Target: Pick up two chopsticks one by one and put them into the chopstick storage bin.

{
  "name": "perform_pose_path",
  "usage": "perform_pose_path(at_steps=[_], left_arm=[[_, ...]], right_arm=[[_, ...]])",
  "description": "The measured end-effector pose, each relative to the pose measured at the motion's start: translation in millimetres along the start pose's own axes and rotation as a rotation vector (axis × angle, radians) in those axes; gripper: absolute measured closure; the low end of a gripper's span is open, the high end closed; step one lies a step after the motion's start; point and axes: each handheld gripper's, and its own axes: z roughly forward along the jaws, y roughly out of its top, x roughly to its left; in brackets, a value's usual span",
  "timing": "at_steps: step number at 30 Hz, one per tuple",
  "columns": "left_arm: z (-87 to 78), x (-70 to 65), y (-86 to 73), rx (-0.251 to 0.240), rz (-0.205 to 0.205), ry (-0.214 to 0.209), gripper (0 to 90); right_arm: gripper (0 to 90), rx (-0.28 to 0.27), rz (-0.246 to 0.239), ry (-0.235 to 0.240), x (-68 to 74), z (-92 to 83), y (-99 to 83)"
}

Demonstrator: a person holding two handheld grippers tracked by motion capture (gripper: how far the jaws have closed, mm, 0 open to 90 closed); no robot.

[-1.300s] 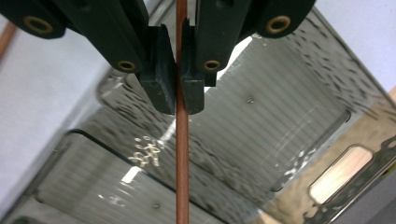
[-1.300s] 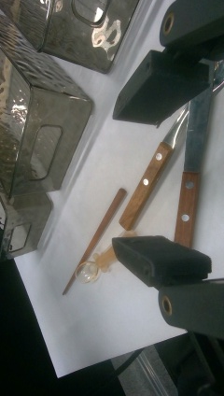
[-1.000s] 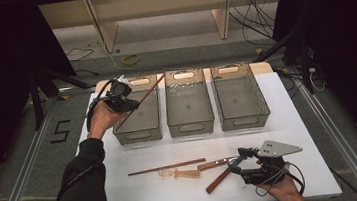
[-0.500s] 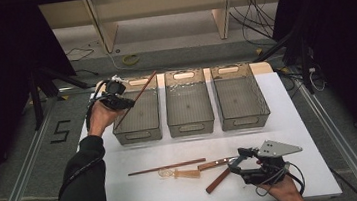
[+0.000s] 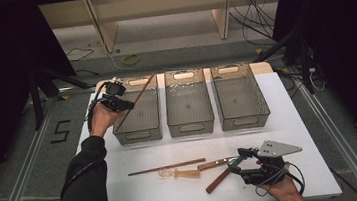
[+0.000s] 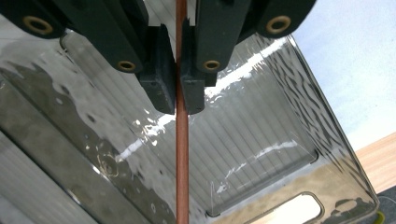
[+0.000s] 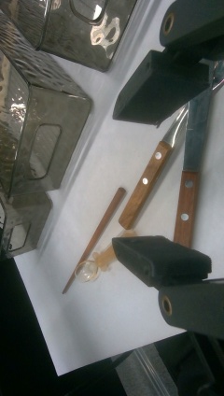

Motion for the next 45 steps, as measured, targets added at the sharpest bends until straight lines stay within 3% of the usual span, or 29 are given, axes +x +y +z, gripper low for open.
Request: perform_pose_path(at_steps=[9, 10, 11, 13, 19, 23, 27, 31, 32, 34, 35, 37, 39, 42, 45], left_arm=[[9.7, 2.2, -6.1, 0.016, -0.04, -0.007, 82.6], [9.8, 2.6, -6.6, 0.009, -0.039, -0.002, 80.3], [9.4, 3.0, -7.0, 0.0, -0.044, 0.0, 68.5], [7.6, 3.7, -7.7, -0.016, -0.041, -0.016, 63.4], [-11.5, -6.7, -11.6, -0.083, 0.027, -0.09, 47.9], [-30.5, -24.5, -20.6, -0.132, 0.1, -0.138, 38.8], [-44.0, -45.7, -30.9, -0.148, 0.177, -0.173, 31.2], [-52.2, -64.9, -46.1, -0.154, 0.223, -0.198, 27.8], [-51.7, -68.9, -50.8, -0.146, 0.24, -0.213, 27.8], [-50.1, -75.8, -54.9, -0.088, 0.27, -0.177, 26.6], [-50.0, -79.4, -57.1, -0.081, 0.28, -0.167, 26.3], [-48.7, -86.6, -60.6, -0.052, 0.309, -0.193, 25.7], [-47.5, -93.6, -63.1, -0.016, 0.352, -0.192, 24.5], [-42.9, -101.4, -66.6, 0.019, 0.36, -0.226, 23.3], [-35.0, -108.0, -70.0, 0.069, 0.39, -0.218, 23.0]], right_arm=[[33.3, 0.0, 0.002, 0.002, 0.0, 0.4, -0.2], [33.3, -0.001, 0.002, 0.003, -0.1, 0.3, -0.1], [33.3, 0.0, 0.003, 0.002, -0.3, 0.3, -0.2], [33.3, 0.001, 0.003, 0.002, -0.4, 0.2, -0.2], [33.3, -0.001, 0.004, 0.0, -0.5, 0.1, -0.1], [33.3, -0.002, 0.004, -0.002, -0.5, -0.1, -0.1], [33.2, 0.0, 0.001, -0.003, -0.1, 0.5, -0.1], [33.2, -0.002, 0.002, -0.002, 0.2, -0.2, 0.0], [33.2, -0.001, 0.001, -0.003, 0.2, -0.2, -0.1], [33.2, -0.003, 0.002, -0.002, 0.9, -0.3, 0.4], [33.2, -0.001, 0.0, -0.001, 1.3, 0.1, 0.7], [33.1, 0.0, -0.011, 0.0, 2.9, 0.0, 1.0], [33.1, -0.003, -0.01, 0.003, 3.3, -0.5, 1.3], [33.1, -0.001, -0.007, 0.002, 2.6, -1.0, 1.1], [33.1, -0.005, -0.012, 0.005, 3.1, -1.4, 1.4]])
